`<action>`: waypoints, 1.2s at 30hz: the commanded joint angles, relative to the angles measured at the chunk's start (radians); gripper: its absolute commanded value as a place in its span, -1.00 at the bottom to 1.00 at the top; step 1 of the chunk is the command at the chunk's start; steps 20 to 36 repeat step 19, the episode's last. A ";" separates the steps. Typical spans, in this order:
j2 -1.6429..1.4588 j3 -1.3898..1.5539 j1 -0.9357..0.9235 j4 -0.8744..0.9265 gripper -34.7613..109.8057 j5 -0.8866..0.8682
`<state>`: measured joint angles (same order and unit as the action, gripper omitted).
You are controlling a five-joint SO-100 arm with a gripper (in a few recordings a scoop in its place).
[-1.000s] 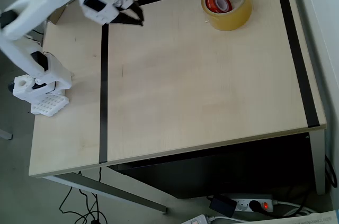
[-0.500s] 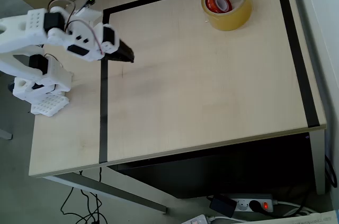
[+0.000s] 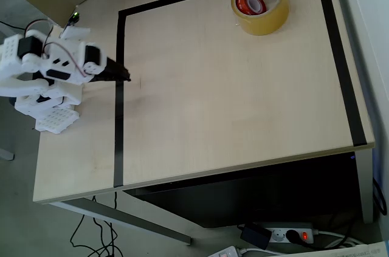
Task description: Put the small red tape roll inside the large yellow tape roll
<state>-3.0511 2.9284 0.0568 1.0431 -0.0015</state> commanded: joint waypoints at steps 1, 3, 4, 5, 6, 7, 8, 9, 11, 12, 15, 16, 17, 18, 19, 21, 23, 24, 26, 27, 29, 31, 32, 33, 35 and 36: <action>-0.284 0.051 0.008 0.117 -0.52 -0.017; -0.284 0.074 -0.021 0.120 -0.52 -0.015; -0.284 0.087 -0.031 0.124 -0.52 -0.015; -0.284 0.101 -0.034 0.133 -0.52 -0.015; -0.284 0.118 -0.035 0.143 -0.52 -0.015; -0.284 0.141 -0.035 0.144 -0.52 -0.015; -0.284 0.170 -0.035 0.144 -0.52 -0.015; -0.284 0.189 -0.032 0.158 -0.51 -0.023; -0.284 0.189 -0.038 0.178 -0.52 -0.023; -0.284 0.189 -0.051 0.186 -0.52 -0.023; -0.284 0.189 -0.060 0.198 -0.52 -0.023; -0.284 0.189 -0.060 0.198 -0.52 -0.023; -0.284 0.189 -0.060 0.198 -0.52 -0.023; -0.284 0.189 -0.057 0.198 -0.52 -0.023; -0.284 0.189 -0.054 0.198 -0.52 -0.023; -0.284 0.189 -0.054 0.198 -0.52 -0.023; -0.284 0.189 -0.054 0.198 -0.52 -0.023; -0.284 0.189 -0.054 0.198 -0.52 -0.023; -0.284 0.189 -0.054 0.198 -0.52 -0.023; -0.284 0.189 -0.054 0.198 -0.52 -0.023; -0.284 0.189 -0.054 0.198 -0.52 -0.023; -0.284 0.189 -0.054 0.198 -0.52 -0.023; -0.284 0.189 -0.054 0.198 -0.52 -0.023; -0.284 0.189 -0.054 0.198 -0.52 -0.023; -0.284 0.189 -0.054 0.198 -0.52 -0.023; -0.284 0.189 -0.054 0.198 -0.52 -0.023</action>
